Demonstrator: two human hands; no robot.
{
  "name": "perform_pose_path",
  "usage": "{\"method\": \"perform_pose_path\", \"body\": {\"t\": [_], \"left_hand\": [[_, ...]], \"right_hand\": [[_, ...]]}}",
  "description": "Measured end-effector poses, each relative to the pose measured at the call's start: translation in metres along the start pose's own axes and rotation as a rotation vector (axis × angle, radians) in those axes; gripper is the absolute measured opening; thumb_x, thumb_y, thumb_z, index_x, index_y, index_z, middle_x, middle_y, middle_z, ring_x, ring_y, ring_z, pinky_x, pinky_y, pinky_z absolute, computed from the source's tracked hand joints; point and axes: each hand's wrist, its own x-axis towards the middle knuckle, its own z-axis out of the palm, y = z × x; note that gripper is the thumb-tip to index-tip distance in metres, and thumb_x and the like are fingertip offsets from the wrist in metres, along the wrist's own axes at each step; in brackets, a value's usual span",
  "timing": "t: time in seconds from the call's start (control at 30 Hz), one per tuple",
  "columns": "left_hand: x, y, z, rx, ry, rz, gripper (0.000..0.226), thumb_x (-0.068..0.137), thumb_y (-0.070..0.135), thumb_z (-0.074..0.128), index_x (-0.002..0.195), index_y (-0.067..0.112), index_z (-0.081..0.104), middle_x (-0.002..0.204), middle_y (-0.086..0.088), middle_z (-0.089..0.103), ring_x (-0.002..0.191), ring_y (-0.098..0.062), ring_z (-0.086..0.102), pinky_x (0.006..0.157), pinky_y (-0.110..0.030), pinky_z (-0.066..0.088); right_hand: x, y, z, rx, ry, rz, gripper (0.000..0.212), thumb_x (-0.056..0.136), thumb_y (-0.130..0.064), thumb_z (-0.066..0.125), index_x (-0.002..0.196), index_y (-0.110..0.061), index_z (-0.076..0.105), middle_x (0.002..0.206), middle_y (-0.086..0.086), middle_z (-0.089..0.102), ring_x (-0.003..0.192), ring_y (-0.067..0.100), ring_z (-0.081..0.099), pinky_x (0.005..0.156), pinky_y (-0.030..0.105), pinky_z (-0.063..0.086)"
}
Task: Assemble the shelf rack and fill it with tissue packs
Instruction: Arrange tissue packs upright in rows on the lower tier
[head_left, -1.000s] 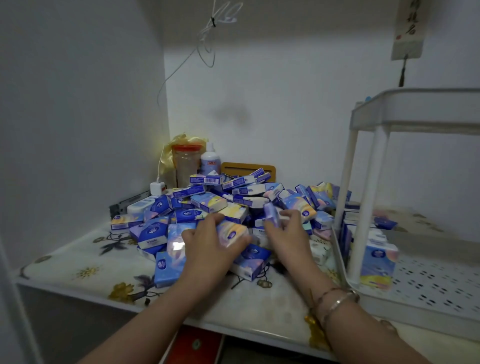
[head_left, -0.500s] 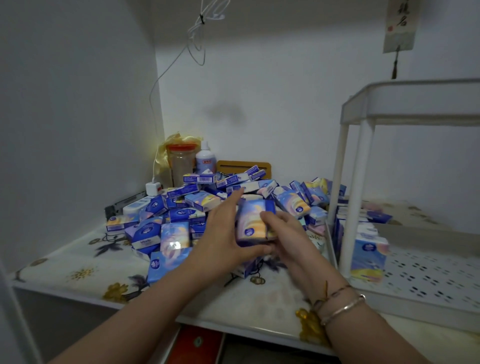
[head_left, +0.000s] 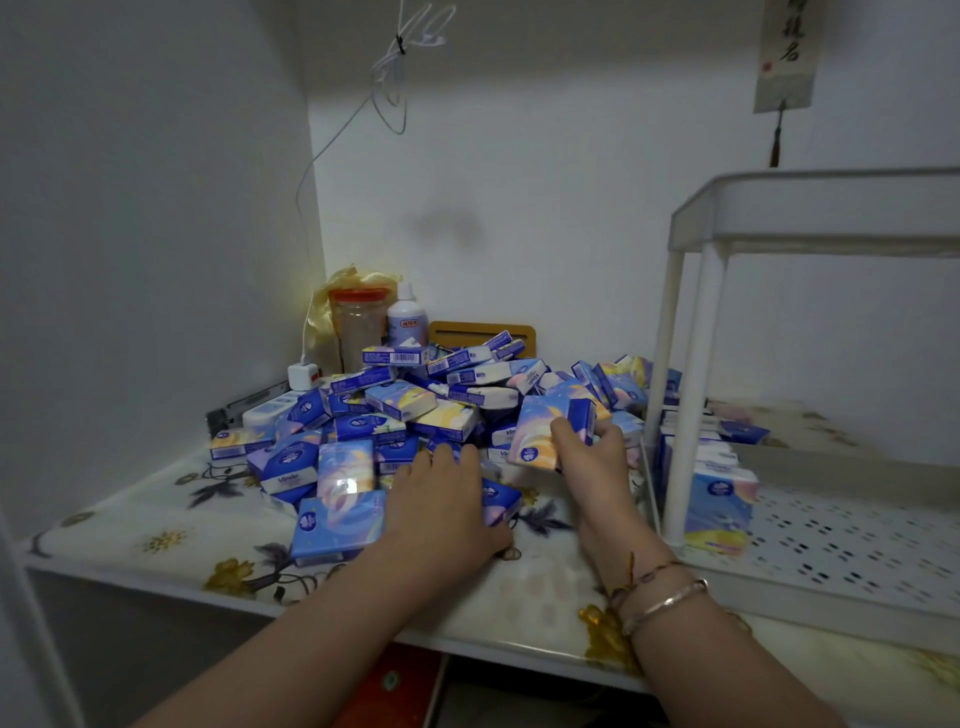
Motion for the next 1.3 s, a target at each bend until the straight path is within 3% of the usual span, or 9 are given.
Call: {"method": "perform_pose_path", "body": {"t": [0.23, 0.4, 0.53, 0.67, 0.8, 0.9, 1.0, 1.1, 1.3], "left_hand": [[-0.005, -0.002, 0.002, 0.012, 0.010, 0.007, 0.077, 0.080, 0.068, 0.049, 0.137, 0.019, 0.032, 0.132, -0.007, 0.048, 0.123, -0.028, 0.040, 0.099, -0.039, 0.033], [0.001, -0.005, 0.004, -0.495, 0.029, -0.120, 0.064, 0.072, 0.061, 0.060, 0.120, 0.024, 0.039, 0.110, -0.001, 0.061, 0.104, -0.025, 0.057, 0.085, -0.039, 0.050], [0.010, -0.009, -0.002, -0.820, 0.116, -0.252, 0.079, 0.071, 0.051, 0.069, 0.134, 0.019, 0.036, 0.125, -0.004, 0.050, 0.119, -0.027, 0.047, 0.093, -0.042, 0.046], [0.014, -0.010, -0.006, -0.957, 0.181, -0.252, 0.068, 0.076, 0.040, 0.073, 0.133, 0.018, 0.043, 0.131, -0.003, 0.039, 0.124, -0.021, 0.042, 0.101, -0.036, 0.042], [0.007, -0.007, -0.011, -1.116, 0.158, -0.132, 0.056, 0.081, 0.024, 0.072, 0.126, 0.025, 0.038, 0.119, 0.007, 0.045, 0.104, -0.005, 0.053, 0.081, -0.016, 0.047], [0.001, -0.004, -0.023, -1.223, 0.121, -0.054, 0.058, 0.082, 0.020, 0.073, 0.124, 0.025, 0.033, 0.108, 0.017, 0.050, 0.094, 0.006, 0.056, 0.075, -0.010, 0.051], [-0.005, -0.004, -0.033, -1.279, 0.148, -0.025, 0.062, 0.079, 0.020, 0.075, 0.125, 0.026, 0.034, 0.112, 0.012, 0.058, 0.098, 0.002, 0.061, 0.083, -0.019, 0.053], [-0.018, 0.001, -0.046, -1.284, 0.164, 0.075, 0.058, 0.080, 0.015, 0.074, 0.126, 0.028, 0.040, 0.110, 0.022, 0.058, 0.094, 0.015, 0.060, 0.077, -0.008, 0.048], [-0.041, 0.014, -0.072, -1.354, 0.009, 0.278, 0.063, 0.080, 0.003, 0.072, 0.126, 0.036, 0.045, 0.116, 0.017, 0.064, 0.106, 0.004, 0.062, 0.083, -0.015, 0.050]], "right_hand": [[0.002, 0.002, 0.000, 0.014, 0.007, 0.046, 0.030, 0.087, -0.024, 0.064, 0.111, -0.012, 0.051, 0.094, 0.008, 0.061, 0.076, 0.018, 0.057, 0.067, 0.029, 0.046], [0.004, 0.005, 0.000, 0.040, 0.017, 0.063, 0.039, 0.083, -0.018, 0.068, 0.117, -0.004, 0.056, 0.095, 0.011, 0.065, 0.072, 0.016, 0.061, 0.060, 0.024, 0.049], [0.002, 0.002, 0.000, 0.034, 0.034, 0.032, 0.038, 0.083, -0.018, 0.068, 0.115, -0.009, 0.051, 0.095, 0.007, 0.063, 0.075, 0.017, 0.061, 0.067, 0.029, 0.051], [-0.010, -0.006, 0.007, 0.070, -0.132, 0.035, 0.028, 0.089, -0.011, 0.060, 0.114, -0.010, 0.048, 0.100, 0.008, 0.062, 0.075, 0.012, 0.062, 0.047, 0.017, 0.049], [-0.022, -0.001, 0.019, 0.084, -0.214, 0.056, 0.024, 0.089, -0.012, 0.056, 0.113, -0.014, 0.051, 0.116, 0.015, 0.062, 0.103, 0.026, 0.064, 0.078, 0.039, 0.057], [-0.030, -0.008, 0.022, 0.184, -0.285, 0.077, 0.015, 0.091, -0.014, 0.053, 0.105, -0.015, 0.049, 0.111, 0.017, 0.060, 0.114, 0.037, 0.058, 0.096, 0.052, 0.047], [-0.043, -0.028, 0.019, 0.165, -0.395, -0.001, 0.032, 0.092, -0.017, 0.059, 0.119, -0.012, 0.043, 0.114, 0.009, 0.063, 0.104, 0.023, 0.065, 0.090, 0.036, 0.055], [-0.060, -0.051, 0.010, 0.025, -0.434, -0.158, 0.042, 0.089, -0.006, 0.062, 0.122, -0.011, 0.037, 0.105, -0.006, 0.058, 0.087, -0.003, 0.060, 0.067, 0.009, 0.051], [-0.085, -0.082, -0.025, -0.131, -0.372, -0.315, 0.047, 0.084, -0.004, 0.068, 0.121, -0.017, 0.041, 0.104, -0.013, 0.059, 0.090, -0.005, 0.060, 0.074, 0.012, 0.054]]}}
